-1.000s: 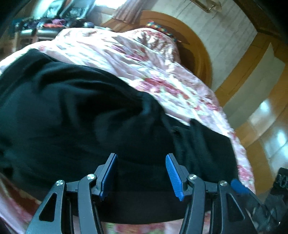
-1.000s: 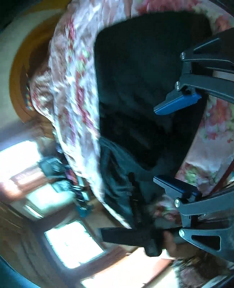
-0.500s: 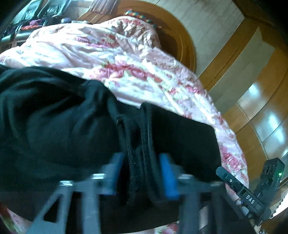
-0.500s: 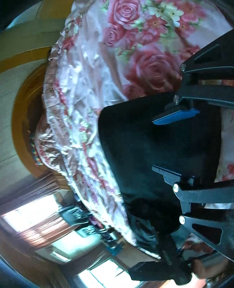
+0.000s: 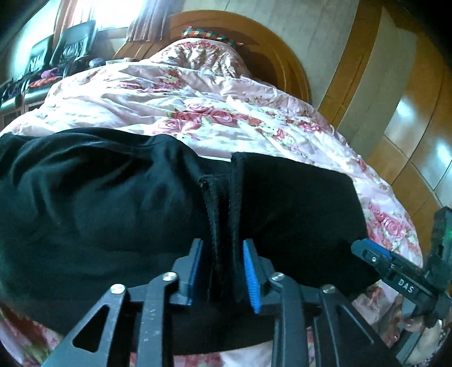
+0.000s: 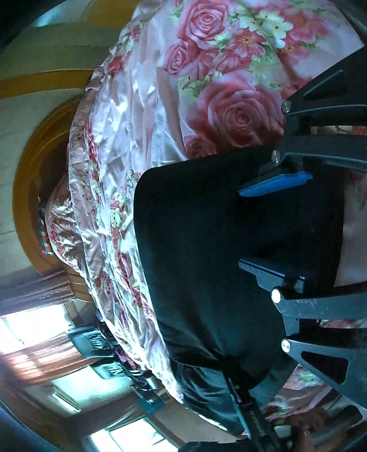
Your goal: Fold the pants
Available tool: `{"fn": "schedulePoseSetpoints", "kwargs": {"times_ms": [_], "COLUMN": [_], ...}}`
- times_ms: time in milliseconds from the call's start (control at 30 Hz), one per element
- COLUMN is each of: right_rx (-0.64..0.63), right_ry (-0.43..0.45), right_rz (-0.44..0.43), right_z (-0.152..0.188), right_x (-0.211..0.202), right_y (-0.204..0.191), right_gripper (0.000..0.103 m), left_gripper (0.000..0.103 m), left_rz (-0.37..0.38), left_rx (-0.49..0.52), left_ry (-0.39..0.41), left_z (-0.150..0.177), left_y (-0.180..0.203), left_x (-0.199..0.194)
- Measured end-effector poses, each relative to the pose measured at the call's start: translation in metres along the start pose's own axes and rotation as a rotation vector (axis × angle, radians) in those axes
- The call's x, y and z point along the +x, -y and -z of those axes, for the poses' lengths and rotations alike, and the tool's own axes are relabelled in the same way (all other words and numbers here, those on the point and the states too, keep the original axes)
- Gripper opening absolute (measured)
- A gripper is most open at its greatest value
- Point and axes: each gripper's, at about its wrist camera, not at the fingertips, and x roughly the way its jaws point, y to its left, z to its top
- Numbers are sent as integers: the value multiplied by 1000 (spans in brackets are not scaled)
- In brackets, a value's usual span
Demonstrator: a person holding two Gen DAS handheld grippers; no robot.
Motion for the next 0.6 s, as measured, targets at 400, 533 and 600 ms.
{"fn": "schedulePoseSetpoints", "kwargs": {"times_ms": [400, 533, 600], "right_rx": [-3, -28, -26], "right_ry": [-1, -4, -4], "right_rz": [-8, 5, 4], "right_z": [0, 1, 1], "right_x": [0, 0, 0], "right_y": [-2, -6, -6], "right_gripper": [55, 57, 58], "left_gripper": [40, 47, 55], "left_rz": [-228, -308, -341], "left_rx": [-303, -458, -539], "left_ry": [190, 263, 301], "left_z": [-7, 4, 10], "left_y": [-78, -112, -126], "left_x": [-61, -79, -89]}}
